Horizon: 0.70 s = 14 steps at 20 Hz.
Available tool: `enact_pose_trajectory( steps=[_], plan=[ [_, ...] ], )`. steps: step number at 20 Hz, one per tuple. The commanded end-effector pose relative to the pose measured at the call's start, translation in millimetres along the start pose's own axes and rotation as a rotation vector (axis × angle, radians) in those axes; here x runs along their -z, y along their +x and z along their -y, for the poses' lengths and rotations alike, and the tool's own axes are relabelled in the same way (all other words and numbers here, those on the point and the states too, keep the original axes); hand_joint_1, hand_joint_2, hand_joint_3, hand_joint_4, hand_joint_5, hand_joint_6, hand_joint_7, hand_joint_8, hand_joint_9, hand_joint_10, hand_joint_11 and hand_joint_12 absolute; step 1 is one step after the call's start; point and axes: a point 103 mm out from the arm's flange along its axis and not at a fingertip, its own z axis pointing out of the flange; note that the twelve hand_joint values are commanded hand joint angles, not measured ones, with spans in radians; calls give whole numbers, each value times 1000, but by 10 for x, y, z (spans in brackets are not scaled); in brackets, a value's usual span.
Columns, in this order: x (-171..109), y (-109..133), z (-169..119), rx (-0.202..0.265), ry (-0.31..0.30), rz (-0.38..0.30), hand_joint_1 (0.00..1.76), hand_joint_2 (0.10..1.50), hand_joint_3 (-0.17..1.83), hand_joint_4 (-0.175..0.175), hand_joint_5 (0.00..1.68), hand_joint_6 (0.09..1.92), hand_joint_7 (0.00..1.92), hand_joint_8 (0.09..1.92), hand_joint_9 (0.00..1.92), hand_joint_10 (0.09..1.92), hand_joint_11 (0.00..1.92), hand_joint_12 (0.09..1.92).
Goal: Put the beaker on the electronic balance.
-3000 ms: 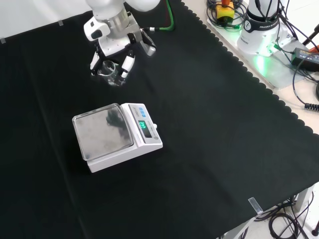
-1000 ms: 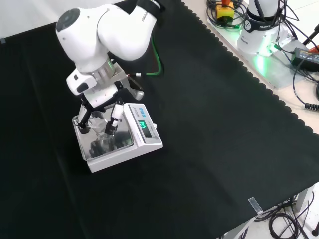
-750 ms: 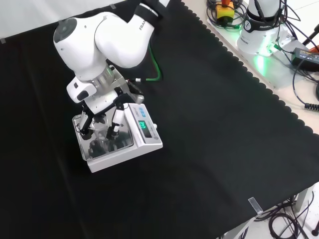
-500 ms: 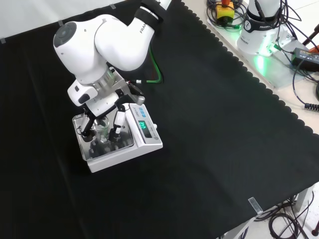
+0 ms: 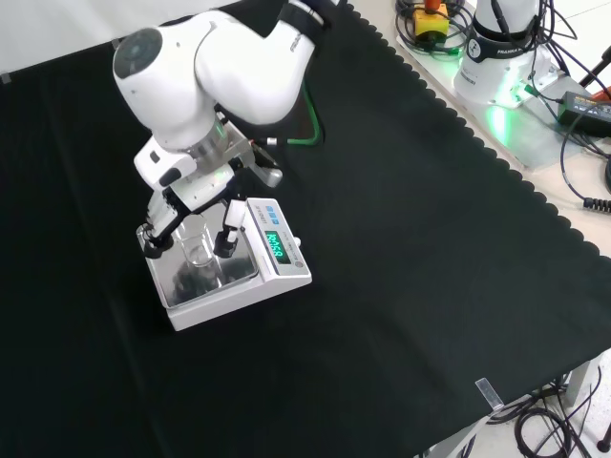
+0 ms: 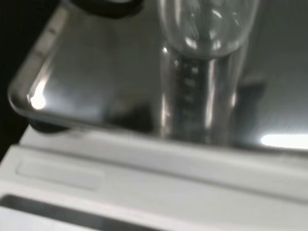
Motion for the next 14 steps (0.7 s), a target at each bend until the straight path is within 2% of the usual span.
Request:
enact_pose_trajectory(
  steps=[1, 5, 10, 14],
  plan=[
    [217, -84, 178, 5, 6, 68, 763, 856, -175, -175, 308, 87, 29, 852, 257, 908, 517, 1409],
    [318, -123, 249, -4, 0, 45, 694, 833, -175, -173, 291, 87, 0, 832, 210, 933, 484, 1430],
    [496, -158, 356, -23, -35, -5, 619, 823, -174, -171, 286, 87, 0, 806, 202, 940, 482, 1436],
    [580, -178, 425, -27, -39, 4, 588, 822, -173, -169, 285, 87, 0, 799, 200, 942, 482, 1439]
  ],
)
